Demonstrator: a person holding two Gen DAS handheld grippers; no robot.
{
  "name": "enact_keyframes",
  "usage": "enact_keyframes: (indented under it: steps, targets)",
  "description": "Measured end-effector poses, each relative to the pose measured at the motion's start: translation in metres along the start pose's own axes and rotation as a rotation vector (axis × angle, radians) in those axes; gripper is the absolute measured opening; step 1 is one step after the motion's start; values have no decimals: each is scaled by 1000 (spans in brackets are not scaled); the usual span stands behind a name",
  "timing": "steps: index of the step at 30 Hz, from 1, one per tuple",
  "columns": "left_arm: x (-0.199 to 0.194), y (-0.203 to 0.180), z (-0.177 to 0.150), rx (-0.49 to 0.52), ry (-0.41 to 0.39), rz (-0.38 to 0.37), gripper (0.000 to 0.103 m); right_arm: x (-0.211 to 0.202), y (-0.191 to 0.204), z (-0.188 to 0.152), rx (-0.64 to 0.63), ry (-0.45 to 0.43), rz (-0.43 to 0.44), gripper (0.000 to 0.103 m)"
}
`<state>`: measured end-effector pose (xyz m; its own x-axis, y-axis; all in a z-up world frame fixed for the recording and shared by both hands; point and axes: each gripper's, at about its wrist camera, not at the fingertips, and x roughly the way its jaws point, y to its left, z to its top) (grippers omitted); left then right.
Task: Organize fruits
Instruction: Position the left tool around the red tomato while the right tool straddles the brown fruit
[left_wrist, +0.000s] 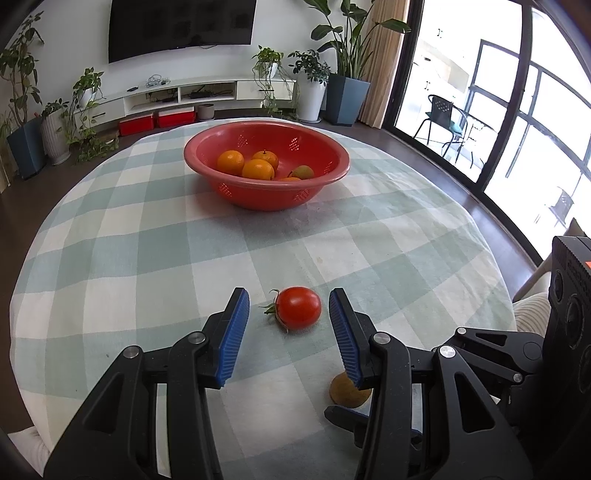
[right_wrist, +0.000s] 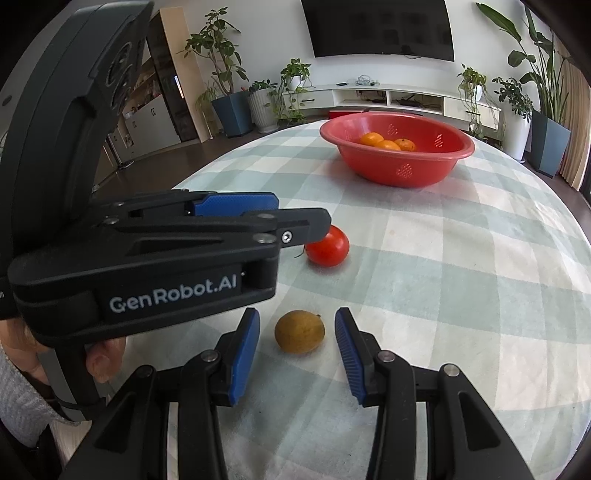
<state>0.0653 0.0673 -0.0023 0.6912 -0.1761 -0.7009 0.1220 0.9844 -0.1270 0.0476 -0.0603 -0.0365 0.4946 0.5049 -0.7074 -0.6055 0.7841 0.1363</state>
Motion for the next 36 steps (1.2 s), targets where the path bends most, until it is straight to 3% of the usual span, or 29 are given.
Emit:
enact_keyframes:
  steps: [25, 36]
  targets:
    - [10, -4, -2, 7, 25, -10, 43, 13, 5, -1, -13, 26, 2, 46]
    - [16, -7, -5, -1, 36, -18, 43, 11, 2, -2, -12, 30, -9, 32]
